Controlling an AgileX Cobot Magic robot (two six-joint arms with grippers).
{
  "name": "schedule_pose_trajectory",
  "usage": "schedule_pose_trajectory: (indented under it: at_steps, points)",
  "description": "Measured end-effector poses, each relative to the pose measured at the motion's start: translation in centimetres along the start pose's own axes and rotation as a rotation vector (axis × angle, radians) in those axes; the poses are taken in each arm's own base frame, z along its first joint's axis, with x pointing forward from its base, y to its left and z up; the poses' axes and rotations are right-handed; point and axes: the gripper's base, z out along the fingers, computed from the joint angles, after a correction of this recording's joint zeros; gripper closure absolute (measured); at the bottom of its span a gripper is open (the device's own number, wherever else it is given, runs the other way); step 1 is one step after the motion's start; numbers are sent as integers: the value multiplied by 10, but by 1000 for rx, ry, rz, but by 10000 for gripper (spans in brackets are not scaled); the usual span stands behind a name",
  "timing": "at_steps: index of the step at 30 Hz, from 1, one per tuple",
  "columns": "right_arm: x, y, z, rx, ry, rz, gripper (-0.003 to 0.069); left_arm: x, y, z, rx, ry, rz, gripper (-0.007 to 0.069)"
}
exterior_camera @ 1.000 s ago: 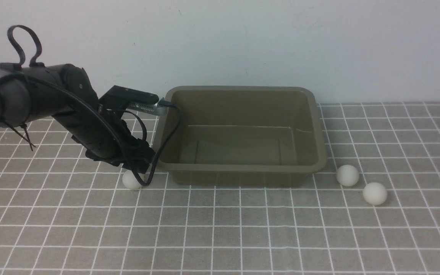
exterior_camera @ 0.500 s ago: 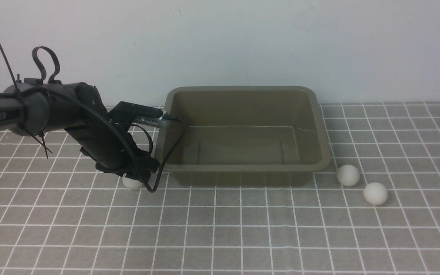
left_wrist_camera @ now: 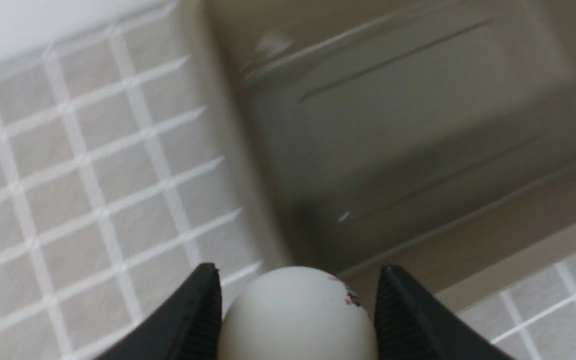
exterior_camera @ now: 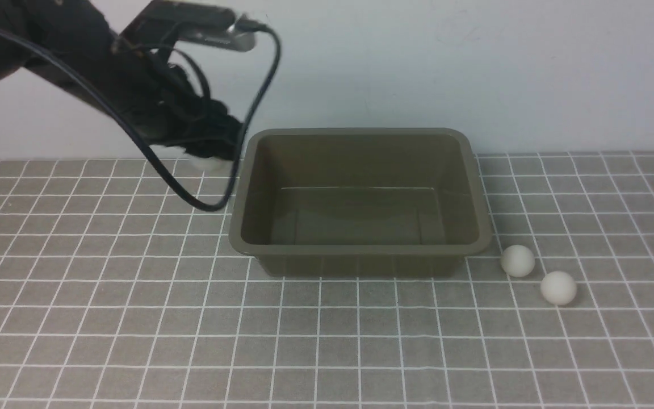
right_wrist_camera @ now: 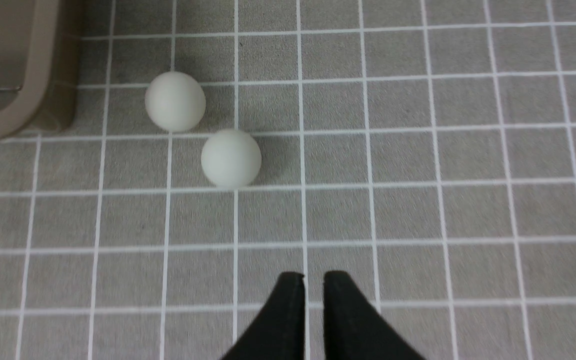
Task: Put the table tennis balls into the box on the grey coffee tablecloth.
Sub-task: 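Drop the ball into the bin, then reach for and grasp a ping pong ball on the table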
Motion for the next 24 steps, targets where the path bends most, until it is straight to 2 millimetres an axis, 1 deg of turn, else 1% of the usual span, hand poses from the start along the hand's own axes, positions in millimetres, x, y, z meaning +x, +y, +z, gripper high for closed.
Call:
schedule_pose_trajectory:
  at_steps: [1,2,4,5,6,8,10,12,14,15,16,17,18,19,20,21,23,24]
  points:
    - [-3,1,4,-1,5,-2,572,0,-1,1,3,-2,1,272]
    - [-15,4,22,-4,30,-5,521,-3,-12,12,28,-16,2,272]
    - [-26,8,43,-12,70,3,433,-2,-19,28,47,-10,-7,272]
    - [-27,8,42,-14,66,4,433,-2,-20,30,49,-8,-11,272]
    - [-34,11,62,-21,112,13,359,0,-24,43,59,10,-17,272]
    - [-42,15,87,-33,162,14,272,6,-28,64,72,55,-29,252]
    - [-46,19,107,-48,205,6,204,13,-29,81,82,98,-47,199]
    - [-48,22,130,-63,255,-3,144,18,-27,92,83,128,-58,109]
    - [-45,25,151,-78,305,-7,109,19,-25,92,81,136,-67,54]
    - [-45,25,151,-78,305,-7,109,18,-25,92,81,136,-68,50]
    - [-40,26,165,-85,337,-4,99,15,-22,86,83,138,-78,37]
    - [-39,26,168,-88,344,-4,97,12,-21,82,82,133,-86,39]
    - [-35,27,179,-93,363,1,95,6,-18,70,84,124,-96,57]
    - [-34,28,183,-96,370,3,95,1,-17,63,83,113,-100,83]
    - [-33,28,188,-102,375,5,96,-6,-15,49,82,94,-106,129]
    - [-31,29,195,-108,378,11,105,-13,-12,27,78,66,-105,204]
    - [-30,30,199,-114,381,13,120,-21,-10,2,68,25,-100,318]
    - [-28,30,203,-119,383,16,160,-23,-8,-17,57,-5,-97,409]
